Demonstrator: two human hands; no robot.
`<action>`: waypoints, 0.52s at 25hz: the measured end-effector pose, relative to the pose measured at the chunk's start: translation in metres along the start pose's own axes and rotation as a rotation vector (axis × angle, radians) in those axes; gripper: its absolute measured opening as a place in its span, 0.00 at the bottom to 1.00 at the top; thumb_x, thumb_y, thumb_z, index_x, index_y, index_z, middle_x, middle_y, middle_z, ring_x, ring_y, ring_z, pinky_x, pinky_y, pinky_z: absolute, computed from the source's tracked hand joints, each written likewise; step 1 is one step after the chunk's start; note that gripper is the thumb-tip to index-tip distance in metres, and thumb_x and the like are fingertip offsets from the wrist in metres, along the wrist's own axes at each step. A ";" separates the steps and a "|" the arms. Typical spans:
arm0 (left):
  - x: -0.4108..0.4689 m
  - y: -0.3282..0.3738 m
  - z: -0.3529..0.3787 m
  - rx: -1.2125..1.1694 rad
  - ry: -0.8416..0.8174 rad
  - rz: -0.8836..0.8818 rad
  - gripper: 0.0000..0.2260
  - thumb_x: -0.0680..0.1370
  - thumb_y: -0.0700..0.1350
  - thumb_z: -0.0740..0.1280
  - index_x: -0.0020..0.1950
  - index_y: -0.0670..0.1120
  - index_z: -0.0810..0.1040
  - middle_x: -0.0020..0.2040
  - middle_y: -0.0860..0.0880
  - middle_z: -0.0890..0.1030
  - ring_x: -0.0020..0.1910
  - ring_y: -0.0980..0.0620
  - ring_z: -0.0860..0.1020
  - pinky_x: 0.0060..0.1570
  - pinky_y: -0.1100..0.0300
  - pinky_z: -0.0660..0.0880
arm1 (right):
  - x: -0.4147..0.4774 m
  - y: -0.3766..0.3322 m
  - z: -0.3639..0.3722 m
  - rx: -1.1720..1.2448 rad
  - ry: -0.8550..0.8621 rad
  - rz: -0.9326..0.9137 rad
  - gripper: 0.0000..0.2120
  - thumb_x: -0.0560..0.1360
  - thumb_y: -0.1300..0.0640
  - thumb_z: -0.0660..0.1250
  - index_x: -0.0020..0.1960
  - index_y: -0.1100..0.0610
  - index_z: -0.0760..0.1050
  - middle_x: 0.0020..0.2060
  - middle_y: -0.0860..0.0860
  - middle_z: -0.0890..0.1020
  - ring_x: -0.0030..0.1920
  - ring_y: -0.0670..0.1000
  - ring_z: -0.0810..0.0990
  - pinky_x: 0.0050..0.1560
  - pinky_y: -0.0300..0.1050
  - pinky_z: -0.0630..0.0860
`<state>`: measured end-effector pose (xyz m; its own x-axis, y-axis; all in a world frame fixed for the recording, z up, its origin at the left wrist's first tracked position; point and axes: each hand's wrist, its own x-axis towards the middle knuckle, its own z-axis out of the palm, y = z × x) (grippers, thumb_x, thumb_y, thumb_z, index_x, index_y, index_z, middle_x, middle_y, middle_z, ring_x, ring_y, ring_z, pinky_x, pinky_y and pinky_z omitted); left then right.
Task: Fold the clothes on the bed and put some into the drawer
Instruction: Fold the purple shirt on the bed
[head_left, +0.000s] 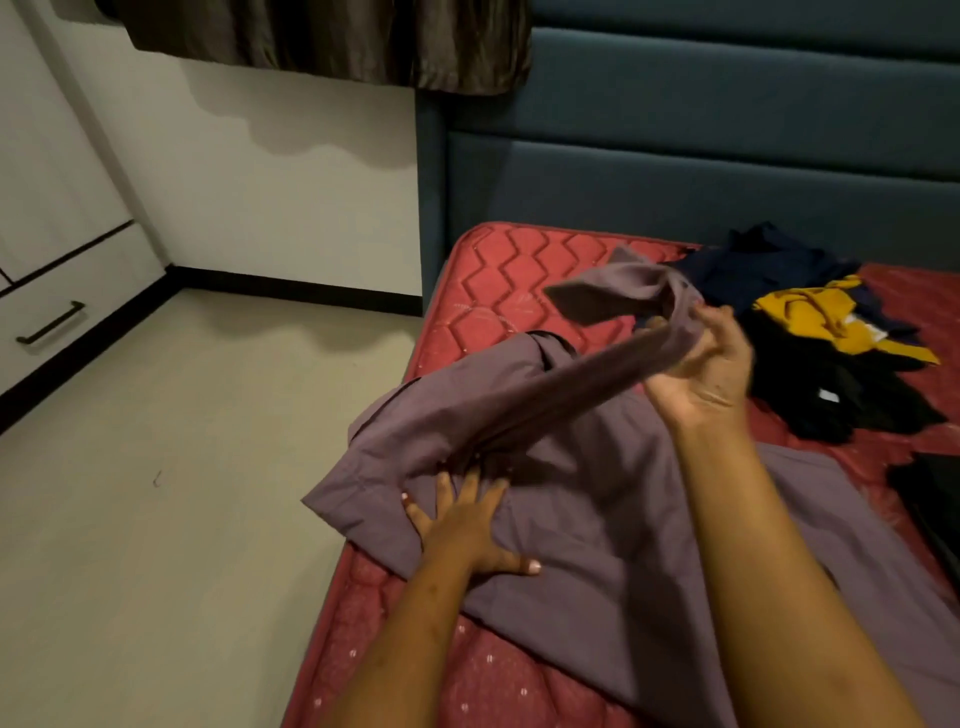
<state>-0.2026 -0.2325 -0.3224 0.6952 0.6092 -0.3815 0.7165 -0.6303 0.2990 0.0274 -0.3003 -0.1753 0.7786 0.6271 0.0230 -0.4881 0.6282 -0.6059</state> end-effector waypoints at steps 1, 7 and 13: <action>-0.003 0.004 -0.005 0.017 -0.022 -0.006 0.55 0.60 0.74 0.69 0.76 0.64 0.39 0.77 0.57 0.33 0.74 0.41 0.30 0.62 0.24 0.37 | -0.022 -0.028 -0.009 0.102 -0.117 -0.041 0.21 0.59 0.58 0.77 0.49 0.50 0.73 0.36 0.51 0.79 0.33 0.51 0.74 0.38 0.42 0.73; -0.017 0.019 -0.015 -0.381 0.214 -0.250 0.28 0.71 0.50 0.71 0.69 0.44 0.71 0.69 0.40 0.72 0.67 0.39 0.71 0.67 0.45 0.66 | -0.124 -0.086 -0.143 -0.067 -0.089 0.449 0.22 0.82 0.58 0.48 0.75 0.54 0.63 0.60 0.60 0.78 0.59 0.57 0.78 0.61 0.51 0.74; -0.085 0.082 0.032 -1.443 0.280 -0.336 0.19 0.80 0.48 0.61 0.68 0.40 0.71 0.67 0.40 0.74 0.63 0.40 0.74 0.60 0.50 0.70 | -0.204 -0.130 -0.175 -0.928 0.118 0.530 0.14 0.76 0.73 0.57 0.47 0.59 0.76 0.50 0.55 0.80 0.35 0.46 0.83 0.29 0.40 0.79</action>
<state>-0.2050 -0.3513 -0.2933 0.3607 0.7992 -0.4808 0.1650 0.4527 0.8763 0.0012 -0.5904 -0.2407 0.6131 0.6371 -0.4671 -0.3236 -0.3369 -0.8842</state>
